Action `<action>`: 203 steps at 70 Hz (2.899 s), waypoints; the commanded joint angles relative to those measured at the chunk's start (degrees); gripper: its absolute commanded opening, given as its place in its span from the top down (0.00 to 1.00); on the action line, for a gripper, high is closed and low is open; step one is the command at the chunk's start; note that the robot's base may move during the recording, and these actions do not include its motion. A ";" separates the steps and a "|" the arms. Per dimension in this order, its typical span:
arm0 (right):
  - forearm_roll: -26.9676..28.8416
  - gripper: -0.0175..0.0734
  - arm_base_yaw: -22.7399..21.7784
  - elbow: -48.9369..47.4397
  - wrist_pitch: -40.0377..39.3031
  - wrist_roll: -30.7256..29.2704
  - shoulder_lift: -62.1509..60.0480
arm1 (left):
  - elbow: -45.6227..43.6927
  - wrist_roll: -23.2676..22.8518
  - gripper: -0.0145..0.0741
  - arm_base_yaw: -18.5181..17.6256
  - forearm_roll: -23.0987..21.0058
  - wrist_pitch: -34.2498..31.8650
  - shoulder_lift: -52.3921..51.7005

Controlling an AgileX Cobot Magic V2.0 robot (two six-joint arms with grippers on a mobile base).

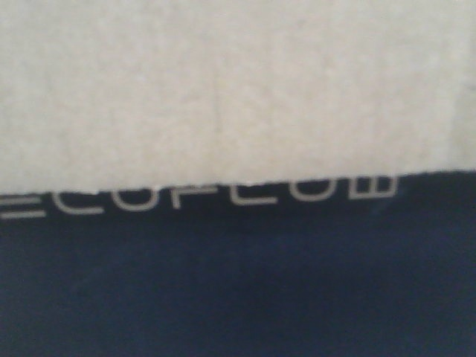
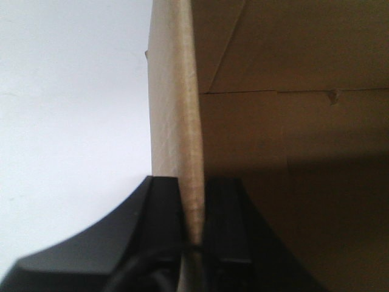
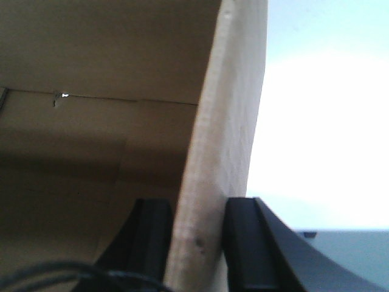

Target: Grab box from left shelf to table start

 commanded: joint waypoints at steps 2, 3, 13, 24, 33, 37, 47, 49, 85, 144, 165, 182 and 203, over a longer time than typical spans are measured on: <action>2.59 0.74 -0.13 -2.04 -5.71 -0.49 -0.24 | -1.74 0.63 0.95 -0.58 -1.78 -2.58 -0.24; 2.59 0.74 -0.13 -2.04 -5.71 -0.49 -0.24 | -1.74 0.63 0.95 -0.58 -1.78 -2.58 -0.24; 2.59 0.74 -0.13 -2.04 -5.77 -0.49 -0.25 | -1.74 0.63 0.95 -0.58 -1.78 -2.58 -0.24; 2.59 0.74 -0.13 -2.04 -5.77 -0.49 -0.25 | -1.74 0.63 0.95 -0.58 -1.78 -2.58 -0.24; 2.59 0.74 -0.13 -2.04 -5.77 -0.49 -0.25 | -1.74 0.63 0.95 -0.58 -1.78 -2.58 -0.24; 2.59 0.74 -0.13 -2.04 -5.76 -0.49 -0.19 | -1.74 0.63 0.95 -0.58 -1.78 -2.58 -0.24; 2.59 0.74 -0.13 -2.04 -5.76 -0.49 -0.19 | -1.74 0.63 0.95 -0.58 -1.78 -2.58 -0.24; 2.59 0.74 -0.13 -2.04 -5.76 -0.49 -0.19 | -1.74 0.63 0.95 -0.58 -1.78 -2.58 -0.24; 2.59 0.74 -0.13 -2.04 -5.76 -0.49 -0.19 | -1.74 0.63 0.95 -0.58 -1.78 -2.58 -0.24; 2.65 0.74 -0.13 -2.04 -5.71 -0.49 -0.19 | -1.74 0.63 0.95 -0.58 -4.29 -6.70 -0.24; 6.19 0.74 -0.13 -2.10 -7.78 -0.49 0.62 | -1.74 0.63 0.95 -0.58 -4.39 -11.78 -0.06; 7.57 0.74 -0.13 -3.19 -9.41 -0.49 8.63 | -1.74 0.63 0.95 -0.58 -4.39 -14.42 6.07; 7.51 0.74 -0.13 -3.37 -15.03 -1.40 17.71 | -1.74 0.63 0.95 -0.58 -4.14 -23.91 13.13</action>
